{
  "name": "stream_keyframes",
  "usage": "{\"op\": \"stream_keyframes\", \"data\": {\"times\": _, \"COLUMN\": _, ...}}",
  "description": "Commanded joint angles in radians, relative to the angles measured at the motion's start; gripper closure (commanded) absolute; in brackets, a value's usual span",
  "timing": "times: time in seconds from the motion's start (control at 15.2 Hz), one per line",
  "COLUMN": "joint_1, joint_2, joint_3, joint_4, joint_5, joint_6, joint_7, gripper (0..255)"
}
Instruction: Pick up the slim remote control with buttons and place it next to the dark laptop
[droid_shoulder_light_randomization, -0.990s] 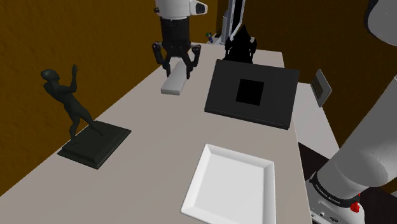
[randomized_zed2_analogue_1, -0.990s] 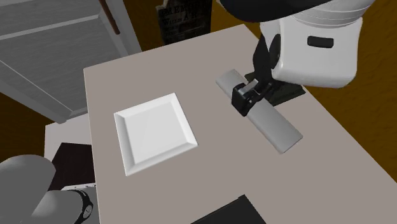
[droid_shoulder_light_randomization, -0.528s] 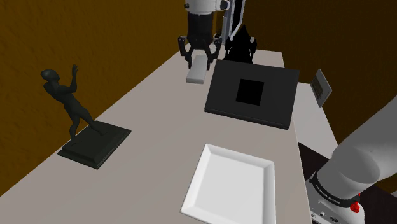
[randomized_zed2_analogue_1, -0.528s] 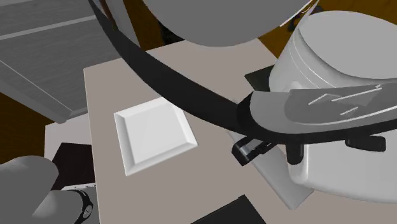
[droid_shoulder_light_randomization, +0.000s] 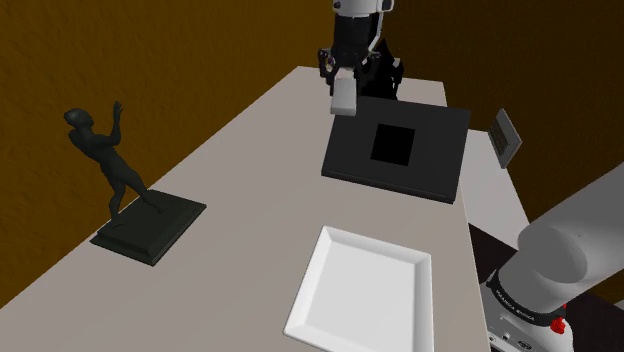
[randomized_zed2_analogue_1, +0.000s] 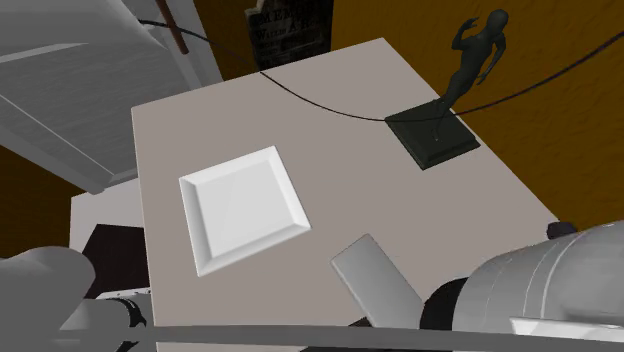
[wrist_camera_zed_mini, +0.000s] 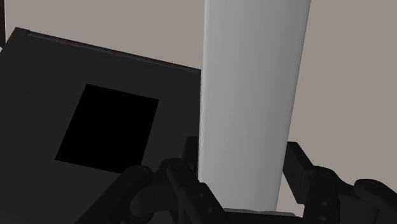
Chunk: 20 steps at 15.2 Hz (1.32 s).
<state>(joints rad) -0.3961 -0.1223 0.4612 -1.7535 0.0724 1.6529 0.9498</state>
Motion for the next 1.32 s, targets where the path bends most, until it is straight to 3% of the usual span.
{"op": "stream_keyframes", "data": {"times": 0.0, "joint_1": -0.021, "joint_2": -0.010, "joint_3": -0.029, "joint_4": -0.010, "joint_5": 0.001, "joint_6": -0.001, "joint_7": -0.052, "gripper": 255}}
{"op": "stream_keyframes", "data": {"times": 0.66, "joint_1": -0.124, "joint_2": 0.019, "joint_3": -0.162, "joint_4": 0.014, "joint_5": -0.022, "joint_6": -0.008, "joint_7": -0.284, "gripper": 255}}
{"op": "stream_keyframes", "data": {"times": 1.25, "joint_1": -0.214, "joint_2": 0.131, "joint_3": -0.261, "joint_4": 0.141, "joint_5": -0.054, "joint_6": -0.031, "joint_7": -0.469, "gripper": 255}}
